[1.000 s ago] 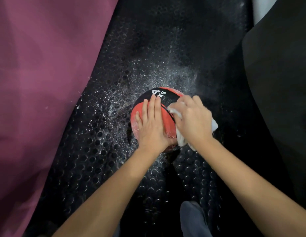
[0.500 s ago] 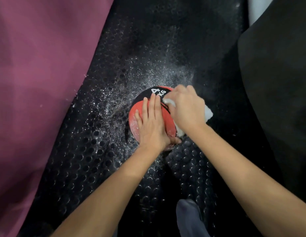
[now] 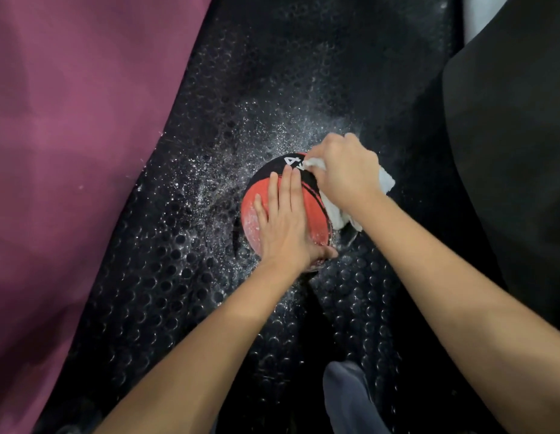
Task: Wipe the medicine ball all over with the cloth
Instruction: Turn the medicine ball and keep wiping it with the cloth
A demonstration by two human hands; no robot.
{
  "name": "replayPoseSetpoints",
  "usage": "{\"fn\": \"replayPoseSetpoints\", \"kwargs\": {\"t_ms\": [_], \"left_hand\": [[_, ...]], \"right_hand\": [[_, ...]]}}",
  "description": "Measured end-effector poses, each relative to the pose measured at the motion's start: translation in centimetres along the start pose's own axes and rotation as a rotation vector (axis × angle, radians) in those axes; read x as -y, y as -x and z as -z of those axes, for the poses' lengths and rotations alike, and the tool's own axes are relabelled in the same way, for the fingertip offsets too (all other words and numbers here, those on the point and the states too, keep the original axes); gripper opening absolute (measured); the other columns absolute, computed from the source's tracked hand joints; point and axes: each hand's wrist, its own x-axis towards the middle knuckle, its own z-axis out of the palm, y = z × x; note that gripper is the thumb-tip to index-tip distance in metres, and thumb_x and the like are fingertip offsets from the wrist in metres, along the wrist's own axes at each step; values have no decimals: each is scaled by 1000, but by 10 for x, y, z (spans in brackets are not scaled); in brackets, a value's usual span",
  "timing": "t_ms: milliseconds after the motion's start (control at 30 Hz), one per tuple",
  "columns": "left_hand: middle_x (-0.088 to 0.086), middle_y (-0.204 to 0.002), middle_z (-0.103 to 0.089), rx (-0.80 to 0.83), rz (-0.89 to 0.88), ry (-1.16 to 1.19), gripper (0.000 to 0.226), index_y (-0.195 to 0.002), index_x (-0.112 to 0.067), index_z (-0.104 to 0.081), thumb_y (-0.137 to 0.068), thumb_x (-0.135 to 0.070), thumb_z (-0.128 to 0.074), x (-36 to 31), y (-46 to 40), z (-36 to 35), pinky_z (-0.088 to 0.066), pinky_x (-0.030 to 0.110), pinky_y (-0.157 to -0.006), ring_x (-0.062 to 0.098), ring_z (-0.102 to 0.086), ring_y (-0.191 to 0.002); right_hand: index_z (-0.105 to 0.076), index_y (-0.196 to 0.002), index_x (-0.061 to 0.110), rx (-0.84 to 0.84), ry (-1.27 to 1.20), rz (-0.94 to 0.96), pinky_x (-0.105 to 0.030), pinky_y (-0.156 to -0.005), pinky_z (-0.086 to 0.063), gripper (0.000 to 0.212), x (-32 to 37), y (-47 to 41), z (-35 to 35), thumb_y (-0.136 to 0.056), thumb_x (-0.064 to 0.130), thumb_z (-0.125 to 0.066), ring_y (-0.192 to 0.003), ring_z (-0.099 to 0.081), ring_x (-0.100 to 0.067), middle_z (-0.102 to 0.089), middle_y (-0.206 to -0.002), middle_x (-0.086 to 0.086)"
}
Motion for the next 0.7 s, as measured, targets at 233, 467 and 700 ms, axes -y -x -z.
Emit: {"fn": "replayPoseSetpoints", "kwargs": {"t_ms": [233, 467, 700], "left_hand": [[-1, -160, 22, -44, -11, 45, 146, -151, -11, 18, -57, -62, -82, 6, 3, -1, 15, 44, -116, 17, 24, -146], [-2, -160, 21, -54, -14, 59, 144, -151, -11, 18, -59, -61, -81, 9, 3, -1, 12, 46, -119, 17, 24, -146], [-2, -161, 20, -59, -11, 49, 147, -151, -12, 18, -56, -61, -83, 9, 1, -3, 14, 44, -116, 16, 23, -146]], "right_hand": [[-67, -105, 22, -80, -109, -84, -31, -64, -31, 19, -10, 23, -17, -95, 27, -51, -105, -47, -22, -57, -110, 1], [-68, -103, 27, -127, -127, -23, -29, -60, -31, 20, -4, 55, -17, -92, 21, -52, -101, -49, -22, -58, -111, 2], [-70, -100, 30, -142, -249, -147, -31, -64, -35, 18, -17, 48, -25, -91, 23, -56, -99, -50, -24, -60, -106, 3]]}}
